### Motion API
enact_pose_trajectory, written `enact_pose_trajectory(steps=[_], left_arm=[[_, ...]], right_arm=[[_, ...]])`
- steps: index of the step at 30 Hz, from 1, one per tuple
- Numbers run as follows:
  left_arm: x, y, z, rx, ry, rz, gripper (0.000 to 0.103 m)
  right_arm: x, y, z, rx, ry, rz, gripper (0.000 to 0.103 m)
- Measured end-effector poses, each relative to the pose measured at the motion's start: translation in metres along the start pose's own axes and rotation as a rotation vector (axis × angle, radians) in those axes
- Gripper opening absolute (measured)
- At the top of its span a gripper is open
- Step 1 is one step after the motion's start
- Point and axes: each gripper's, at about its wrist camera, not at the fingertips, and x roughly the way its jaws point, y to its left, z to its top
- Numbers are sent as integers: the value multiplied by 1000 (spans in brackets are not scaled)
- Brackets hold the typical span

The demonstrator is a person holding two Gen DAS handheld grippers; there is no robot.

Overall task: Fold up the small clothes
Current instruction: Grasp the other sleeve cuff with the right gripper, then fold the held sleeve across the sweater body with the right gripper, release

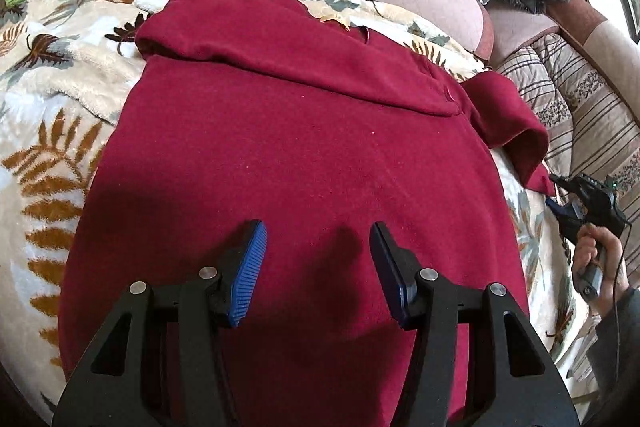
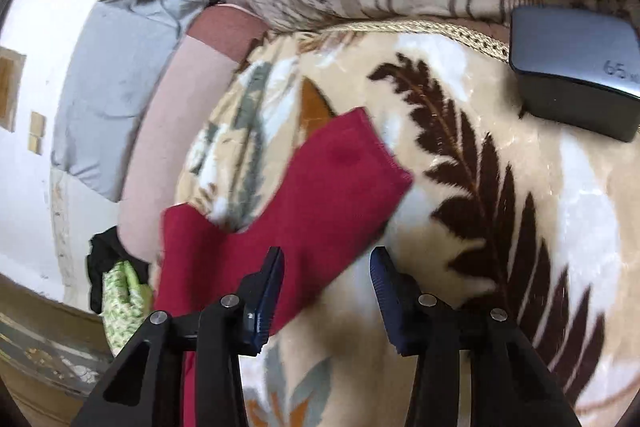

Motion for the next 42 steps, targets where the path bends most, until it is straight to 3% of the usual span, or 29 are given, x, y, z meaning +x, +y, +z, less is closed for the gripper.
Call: enact_pose_trajectory(steps=[6,7,8,10,14,22,26,29,33,36,42], left_arm=[[2,1,1,-11,0,-5,53],[2,1,1,-12,0,-6,53],[2,1,1,-12,0,-7,53],[1,2,1,-15,0,-10,53],[1,4,1,-19,0,-17,53],[-1,6,1,-29,-3,-24,53],[-2,8,1,-40,-4,-36,53],[-3,9,1,-48,-4,-47,53],[-4,12,1,-63,-7,-63,53],[-8,16,1,-83,-28,-75,53],[-19,30,3,-141,-85,-70,53]], right_arm=[[2,-16,19,127,-65,47,44],[1,-14,19,119,-67,44,39],[1,-11,18,100,-61,44,24],[-5,0,17,50,-68,16,7],[-31,33,23,-55,-137,-2,6],[-138,119,64,-335,-351,-108,6],[-154,146,69,-458,-362,-152,6],[-136,168,55,-541,-332,-170,6],[-81,201,19,-602,-257,-133,6],[-33,229,-23,-647,-193,-76,6],[63,306,-140,-790,-42,54,6]])
